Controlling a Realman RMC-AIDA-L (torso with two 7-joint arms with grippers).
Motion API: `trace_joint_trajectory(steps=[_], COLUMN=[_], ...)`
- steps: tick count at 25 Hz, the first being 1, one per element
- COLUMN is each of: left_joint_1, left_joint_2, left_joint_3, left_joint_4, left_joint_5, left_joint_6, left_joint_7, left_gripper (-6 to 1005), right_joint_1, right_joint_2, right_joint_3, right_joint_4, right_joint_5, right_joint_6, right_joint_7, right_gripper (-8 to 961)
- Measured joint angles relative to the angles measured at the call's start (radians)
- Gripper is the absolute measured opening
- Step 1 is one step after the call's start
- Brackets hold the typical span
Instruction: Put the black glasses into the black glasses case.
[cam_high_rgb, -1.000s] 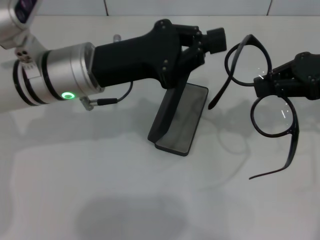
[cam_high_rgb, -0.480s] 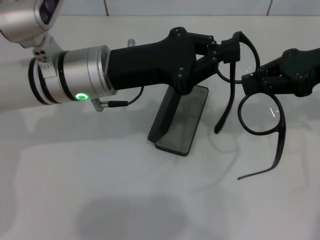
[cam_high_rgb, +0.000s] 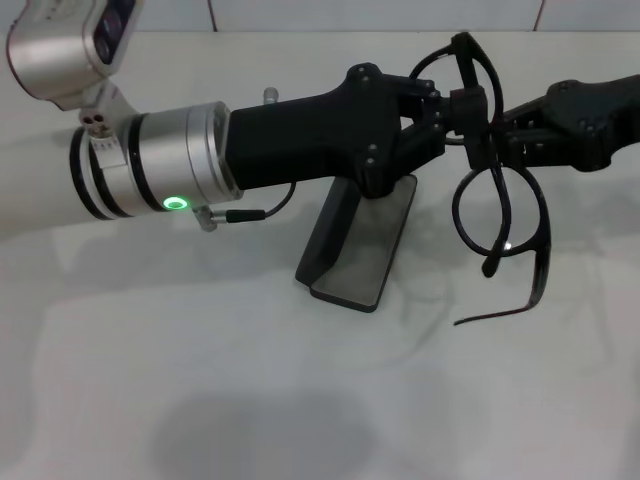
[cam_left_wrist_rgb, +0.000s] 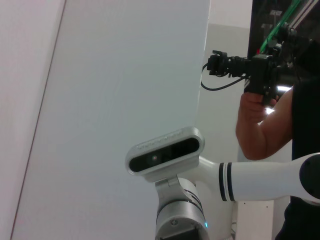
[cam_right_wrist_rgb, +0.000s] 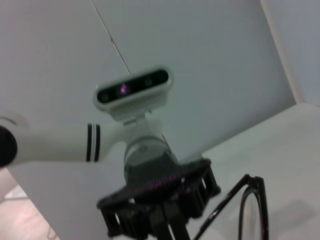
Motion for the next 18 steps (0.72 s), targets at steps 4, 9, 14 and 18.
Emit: trace_joint_trajectory(steps=[4, 9, 14, 18], left_joint_1=[-0.001, -0.003, -0.006, -0.007], left_joint_2=[0.000, -0.002, -0.003, -0.003], left_joint_3=[0.000, 0.000, 0.000, 0.000], left_joint_4=[-0.003, -0.005, -0.014, -0.019], left_joint_5=[-0.002, -0.003, -0.003, -0.006], left_joint_6=[-0.002, -0.008, -0.016, -0.032], left_joint_7=[0.008, 0.012, 0.018, 0.020], left_gripper=[29, 29, 30, 30], right_joint_1=[0.004, 0.007, 0.007, 0.007], right_joint_2=[-0.002, 0.001, 0.004, 0.006], right_joint_3=[-0.001, -0.006, -0.007, -0.007], right_joint_4=[0.011, 0.014, 0.014, 0.014], right_joint_5=[0.003, 0.004, 0.004, 0.004], right_joint_6=[-0.001, -0.006, -0.013, -0.015], right_joint_7=[0.005, 0.007, 0.007, 0.007], right_gripper=[104, 104, 104, 104])
